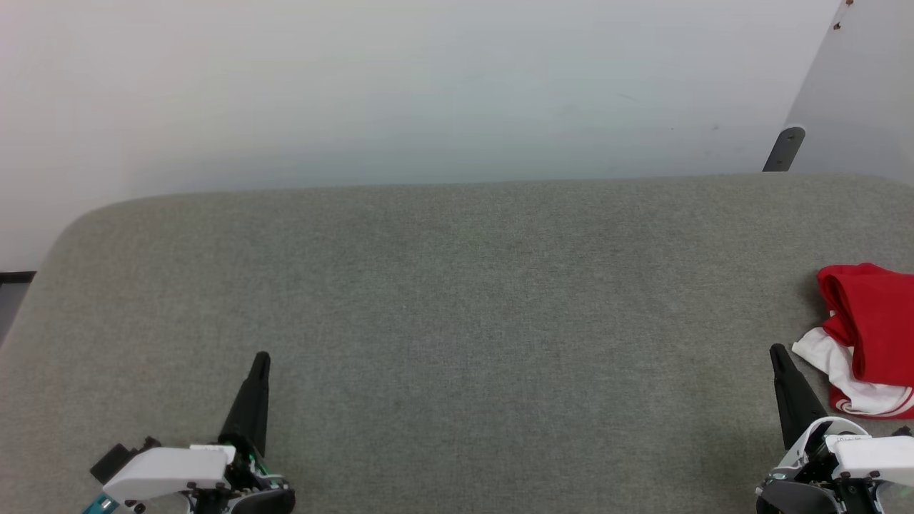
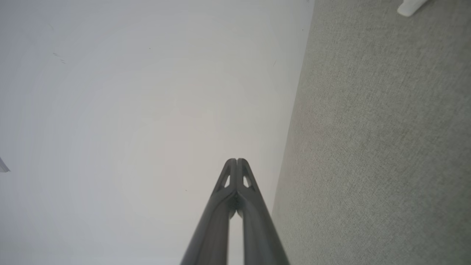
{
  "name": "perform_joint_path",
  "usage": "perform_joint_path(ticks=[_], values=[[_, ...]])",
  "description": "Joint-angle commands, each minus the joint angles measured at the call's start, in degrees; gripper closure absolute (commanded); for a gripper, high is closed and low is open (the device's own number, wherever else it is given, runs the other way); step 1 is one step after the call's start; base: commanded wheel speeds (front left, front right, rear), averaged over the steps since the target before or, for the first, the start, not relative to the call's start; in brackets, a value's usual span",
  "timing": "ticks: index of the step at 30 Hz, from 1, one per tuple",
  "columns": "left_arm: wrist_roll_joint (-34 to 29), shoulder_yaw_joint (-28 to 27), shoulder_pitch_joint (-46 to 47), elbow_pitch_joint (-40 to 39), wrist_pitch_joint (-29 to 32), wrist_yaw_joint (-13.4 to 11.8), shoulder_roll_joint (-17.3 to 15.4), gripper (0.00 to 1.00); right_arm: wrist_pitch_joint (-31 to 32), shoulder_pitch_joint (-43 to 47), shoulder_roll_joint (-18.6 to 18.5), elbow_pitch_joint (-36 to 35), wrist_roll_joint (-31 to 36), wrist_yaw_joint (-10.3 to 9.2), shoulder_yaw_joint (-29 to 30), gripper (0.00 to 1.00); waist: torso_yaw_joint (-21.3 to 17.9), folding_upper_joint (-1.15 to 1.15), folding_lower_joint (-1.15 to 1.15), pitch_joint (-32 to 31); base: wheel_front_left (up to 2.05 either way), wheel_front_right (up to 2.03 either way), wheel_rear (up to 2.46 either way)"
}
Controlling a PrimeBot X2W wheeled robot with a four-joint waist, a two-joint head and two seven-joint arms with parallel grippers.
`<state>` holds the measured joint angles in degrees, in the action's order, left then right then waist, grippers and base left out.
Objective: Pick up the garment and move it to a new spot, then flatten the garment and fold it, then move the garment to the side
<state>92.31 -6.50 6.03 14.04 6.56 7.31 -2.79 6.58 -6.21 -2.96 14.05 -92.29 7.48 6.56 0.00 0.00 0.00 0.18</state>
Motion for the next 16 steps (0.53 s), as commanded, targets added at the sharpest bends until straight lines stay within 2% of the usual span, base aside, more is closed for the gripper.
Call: perform_joint_path(ticks=[1,16], values=[[0.2,-0.1,0.5,0.0,0.1,0.3,0.0,1.0,0.1,-0.2,0.2,0.0,-0.2,0.02,0.0,1.0,0.0,0.0,0.0,0.0,0.0,0.0,0.0],[0.2,-0.1,0.5,0.0,0.1,0.3,0.0,1.0,0.1,-0.2,0.2,0.0,-0.2,0.02,0.0,1.0,0.0,0.0,0.0,0.0,0.0,0.0,0.0]])
